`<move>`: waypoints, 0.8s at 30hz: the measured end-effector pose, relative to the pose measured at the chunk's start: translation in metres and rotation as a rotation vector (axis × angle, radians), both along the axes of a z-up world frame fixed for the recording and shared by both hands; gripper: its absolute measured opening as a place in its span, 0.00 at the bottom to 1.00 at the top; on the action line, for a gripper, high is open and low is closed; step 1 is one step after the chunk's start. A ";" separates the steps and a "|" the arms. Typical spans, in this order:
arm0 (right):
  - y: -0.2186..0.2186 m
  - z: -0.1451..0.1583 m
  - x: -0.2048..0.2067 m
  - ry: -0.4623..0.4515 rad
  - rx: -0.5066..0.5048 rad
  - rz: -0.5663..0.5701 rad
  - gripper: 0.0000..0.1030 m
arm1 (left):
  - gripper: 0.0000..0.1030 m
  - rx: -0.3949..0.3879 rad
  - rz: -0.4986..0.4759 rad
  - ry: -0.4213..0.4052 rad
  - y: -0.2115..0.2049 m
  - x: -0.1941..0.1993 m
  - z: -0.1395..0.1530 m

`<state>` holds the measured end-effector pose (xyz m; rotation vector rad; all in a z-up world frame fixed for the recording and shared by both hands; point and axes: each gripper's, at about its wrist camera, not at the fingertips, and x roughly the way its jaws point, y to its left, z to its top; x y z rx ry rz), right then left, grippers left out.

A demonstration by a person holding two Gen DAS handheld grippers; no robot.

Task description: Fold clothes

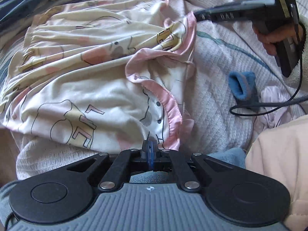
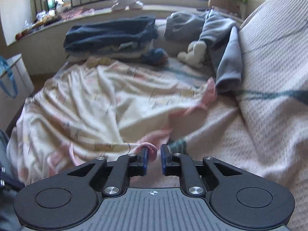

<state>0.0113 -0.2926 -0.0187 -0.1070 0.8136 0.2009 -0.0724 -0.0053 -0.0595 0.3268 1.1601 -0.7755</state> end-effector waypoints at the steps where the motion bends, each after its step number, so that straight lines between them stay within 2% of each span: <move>1: 0.000 0.006 0.003 -0.008 -0.016 -0.017 0.33 | 0.01 -0.008 0.013 0.004 0.001 0.001 0.000; 2: -0.001 0.012 0.005 -0.013 -0.034 -0.033 0.40 | 0.01 -0.012 0.027 0.004 0.003 0.001 0.000; 4: -0.005 0.022 0.001 -0.024 -0.057 -0.032 0.43 | 0.01 -0.021 0.053 -0.001 0.005 0.002 0.000; 7: -0.006 0.033 -0.020 0.010 -0.035 0.040 0.43 | 0.05 -0.074 0.126 -0.012 0.020 0.010 0.008; 9: 0.005 0.034 -0.037 0.082 0.059 0.180 0.43 | 0.10 -0.130 0.194 -0.012 0.039 0.019 0.016; 11: 0.030 0.030 -0.055 0.159 0.148 0.361 0.43 | 0.14 -0.150 0.251 -0.023 0.053 0.028 0.021; 12: 0.049 0.026 -0.063 0.190 0.159 0.451 0.43 | 0.15 -0.141 0.273 -0.036 0.058 0.031 0.022; 13: 0.070 0.021 -0.069 0.218 0.141 0.520 0.42 | 0.22 -0.127 0.296 -0.046 0.061 0.034 0.023; 16: 0.113 0.001 -0.072 0.294 0.073 0.628 0.41 | 0.33 -0.120 0.344 -0.051 0.070 0.037 0.024; 19: 0.128 -0.015 -0.062 0.377 0.091 0.650 0.37 | 0.35 -0.125 0.372 -0.061 0.075 0.032 0.028; 21: 0.135 -0.021 -0.058 0.420 0.114 0.657 0.37 | 0.38 -0.098 0.378 -0.081 0.076 0.030 0.028; 24: 0.150 -0.030 -0.057 0.438 0.081 0.661 0.37 | 0.40 -0.071 0.379 -0.105 0.075 0.028 0.029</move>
